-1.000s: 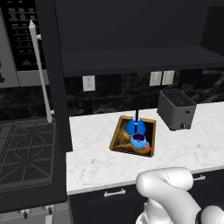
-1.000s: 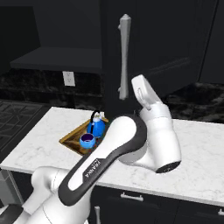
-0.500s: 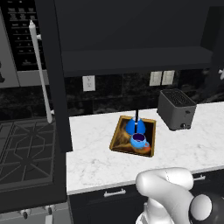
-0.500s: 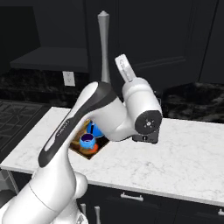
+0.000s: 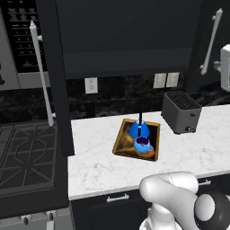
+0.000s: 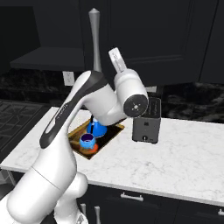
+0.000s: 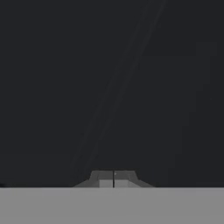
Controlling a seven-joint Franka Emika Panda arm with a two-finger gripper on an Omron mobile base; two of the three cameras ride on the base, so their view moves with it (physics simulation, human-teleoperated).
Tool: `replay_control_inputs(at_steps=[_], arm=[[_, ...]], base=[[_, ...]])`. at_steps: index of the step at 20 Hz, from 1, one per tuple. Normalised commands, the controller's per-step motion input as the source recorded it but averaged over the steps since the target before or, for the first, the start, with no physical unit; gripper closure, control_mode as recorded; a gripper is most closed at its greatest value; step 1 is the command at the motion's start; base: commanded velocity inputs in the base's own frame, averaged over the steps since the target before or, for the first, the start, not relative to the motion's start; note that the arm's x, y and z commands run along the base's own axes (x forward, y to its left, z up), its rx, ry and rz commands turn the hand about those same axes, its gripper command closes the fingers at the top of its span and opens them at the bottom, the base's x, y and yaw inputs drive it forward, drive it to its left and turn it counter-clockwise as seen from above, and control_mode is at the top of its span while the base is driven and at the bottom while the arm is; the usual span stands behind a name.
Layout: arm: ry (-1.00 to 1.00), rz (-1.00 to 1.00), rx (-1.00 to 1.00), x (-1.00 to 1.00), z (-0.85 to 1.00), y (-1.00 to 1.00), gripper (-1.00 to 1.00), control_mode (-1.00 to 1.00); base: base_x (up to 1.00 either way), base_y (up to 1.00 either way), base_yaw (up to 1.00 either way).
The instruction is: Pick the kettle from the counter and place it on the tray. Then pick the mug from the cabinet and place it on the tray. Then close the cabinet doors.
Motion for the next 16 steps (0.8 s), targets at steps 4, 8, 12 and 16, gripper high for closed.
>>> replay_control_inputs(at_steps=[4, 8, 12, 16], arm=[[0.0, -0.11, 0.0, 0.81, 0.0, 0.76, 1.0, -1.0], [0.01, -0.07, 0.02, 0.83, 0.0, 0.52, 1.0, -1.0], [0.0, -0.02, 0.06, 0.77, 0.0, 0.27, 1.0, -1.0], [0.0, -0.01, 0.07, 0.75, -0.03, 0.19, 1.0, -1.0]], base=[[0.0, 0.0, 0.0], [0.0, 0.0, 0.0], [0.0, 0.0, 0.0], [0.0, 0.0, 0.0]])
